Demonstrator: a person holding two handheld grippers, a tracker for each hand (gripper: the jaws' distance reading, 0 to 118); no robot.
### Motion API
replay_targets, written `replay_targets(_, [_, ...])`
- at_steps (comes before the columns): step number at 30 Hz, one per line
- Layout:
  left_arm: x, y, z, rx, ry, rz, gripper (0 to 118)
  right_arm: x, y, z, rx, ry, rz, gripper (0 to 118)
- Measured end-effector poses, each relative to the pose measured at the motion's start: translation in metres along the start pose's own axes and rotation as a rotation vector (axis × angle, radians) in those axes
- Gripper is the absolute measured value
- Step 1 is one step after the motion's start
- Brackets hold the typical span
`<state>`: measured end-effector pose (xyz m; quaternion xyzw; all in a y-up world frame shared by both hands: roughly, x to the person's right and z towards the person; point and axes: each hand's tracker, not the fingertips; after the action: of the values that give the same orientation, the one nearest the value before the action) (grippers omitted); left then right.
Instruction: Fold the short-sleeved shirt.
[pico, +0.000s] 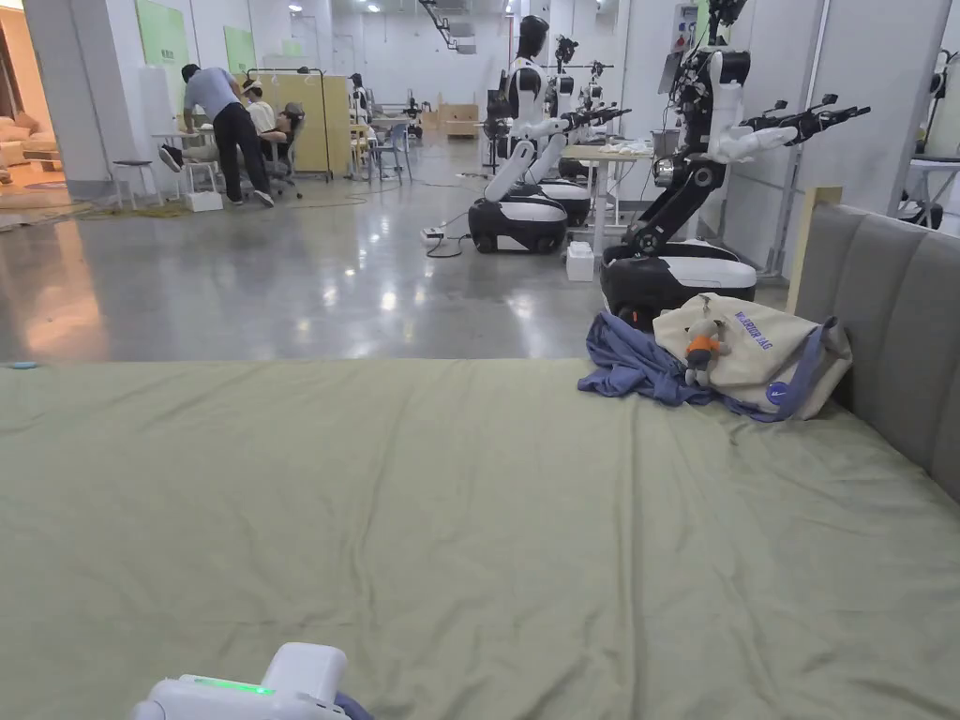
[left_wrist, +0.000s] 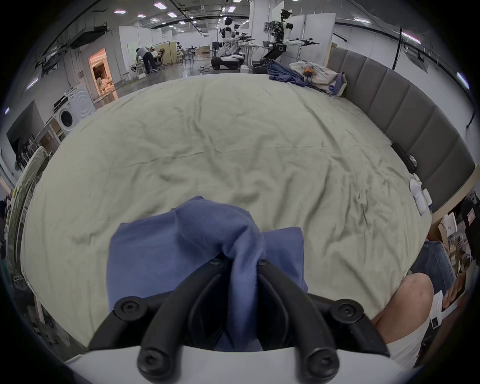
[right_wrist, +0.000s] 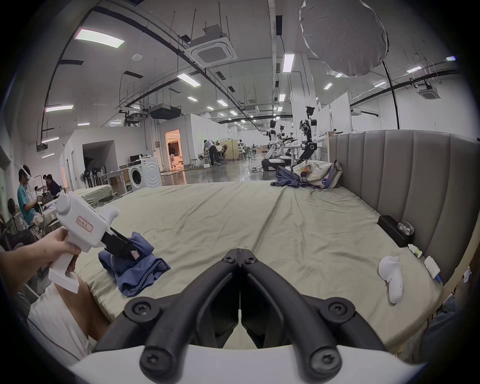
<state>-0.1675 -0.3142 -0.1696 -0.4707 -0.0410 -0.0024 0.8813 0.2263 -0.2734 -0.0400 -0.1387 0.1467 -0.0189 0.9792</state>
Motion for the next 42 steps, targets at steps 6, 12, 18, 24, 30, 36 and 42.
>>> replay_targets(6, [-0.015, 0.002, 0.049, 0.151, -0.131, 0.039, 74, 0.001, 0.0, 0.0, 0.0, 0.002, -0.003, 2])
replay_targets(12, [-0.047, 0.011, 0.11, 0.336, -0.192, 0.167, 76, 0.001, 0.0, 0.0, 0.001, 0.001, -0.003, 2])
replay_targets(18, [-0.01, 0.001, 0.028, 0.078, -0.221, 0.155, 7, -0.002, 0.0, 0.0, 0.002, -0.002, 0.012, 2])
replay_targets(24, [0.011, -0.013, -0.006, 0.034, -0.199, 0.138, 7, 0.001, 0.0, 0.0, 0.002, -0.003, 0.005, 2])
replay_targets(30, [0.013, -0.021, -0.028, 0.001, -0.187, 0.158, 6, 0.002, 0.0, 0.0, 0.001, 0.001, -0.003, 2])
replay_targets(36, [0.005, -0.021, 0.017, 0.186, -0.238, 0.13, 6, 0.001, 0.0, 0.0, 0.0, 0.002, 0.0, 2])
replay_targets(42, [-0.048, -0.054, 0.148, 0.598, -0.006, -0.007, 6, -0.009, 0.002, 0.011, 0.047, -0.011, 0.084, 2])
